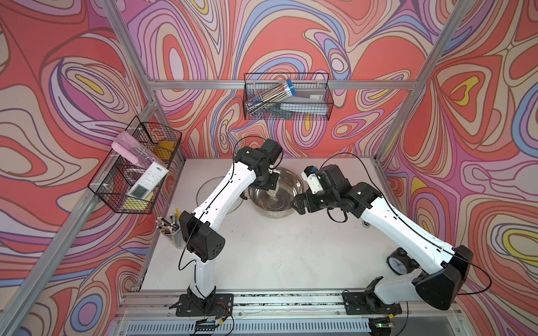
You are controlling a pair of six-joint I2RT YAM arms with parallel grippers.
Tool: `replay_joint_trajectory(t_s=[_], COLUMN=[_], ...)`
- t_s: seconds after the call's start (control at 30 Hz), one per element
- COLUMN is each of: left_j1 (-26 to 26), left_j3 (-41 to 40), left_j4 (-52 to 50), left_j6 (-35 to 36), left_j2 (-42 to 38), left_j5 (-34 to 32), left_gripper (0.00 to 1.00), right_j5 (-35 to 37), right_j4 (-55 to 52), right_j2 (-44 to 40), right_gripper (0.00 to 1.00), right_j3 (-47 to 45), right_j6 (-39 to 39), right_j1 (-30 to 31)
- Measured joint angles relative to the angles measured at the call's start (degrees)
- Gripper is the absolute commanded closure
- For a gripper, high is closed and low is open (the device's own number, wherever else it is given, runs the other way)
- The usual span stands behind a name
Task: Stir the soup with a spoon
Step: Stir the soup in the pan with a stick.
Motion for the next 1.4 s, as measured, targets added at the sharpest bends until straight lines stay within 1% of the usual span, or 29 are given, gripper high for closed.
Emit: replay_joint_trajectory(t_s=[0.23, 0.37, 0.6, 0.77, 0.9, 0.97, 1.1, 1.23, 1.4], left_j1=[-0.5, -0.8, -0.8, -0.7, -0.4, 0.1, 0.8, 0.9, 0.9], left_j3=[-0.4, -4.5, -11.5, -12.2, -12.0, -11.4, -7.3, -3.7, -2.6], left_j4=[3.2, 4.0, 2.2, -1.7, -4.9, -6.1, -7.6, -7.1, -4.5], left_j6=[-0.3, -0.4, -0.4, -0.3, 0.2, 0.5, 1.1, 2.1, 2.9], left_j2=[-0.1, -1.8, -7.4, -11.1, -11.8, -11.5, -9.6, -7.1, -4.9], left_j5=[8.5, 11.9, 13.3, 10.7, 7.5, 5.9, 1.9, -1.8, -4.7], left_gripper=[1.00, 1.00, 1.00, 1.00, 1.00, 1.00, 1.00, 1.00, 1.00], right_j5=[0.0, 0.0, -0.1, -0.8, -1.4, -1.6, -1.7, -1.7, -1.4], right_j4=[0.0, 0.0, 0.0, 0.1, 0.2, 0.2, 0.3, 0.3, 0.3], right_j2=[0.0, 0.0, -0.2, -0.2, -0.1, 0.1, 0.8, 1.0, 1.0], right_gripper=[0.02, 0.02, 0.02, 0.02, 0.02, 0.02, 0.02, 0.02, 0.02], right_j3=[0.0, 0.0, 0.0, 0.0, 0.0, 0.0, 0.0, 0.1, 0.1], right_j6=[0.0, 0.0, 0.1, 0.1, 0.3, 0.3, 0.3, 0.2, 0.2], right_j1=[0.0, 0.0, 0.0, 0.0, 0.2, 0.3, 0.4, 0.4, 0.4])
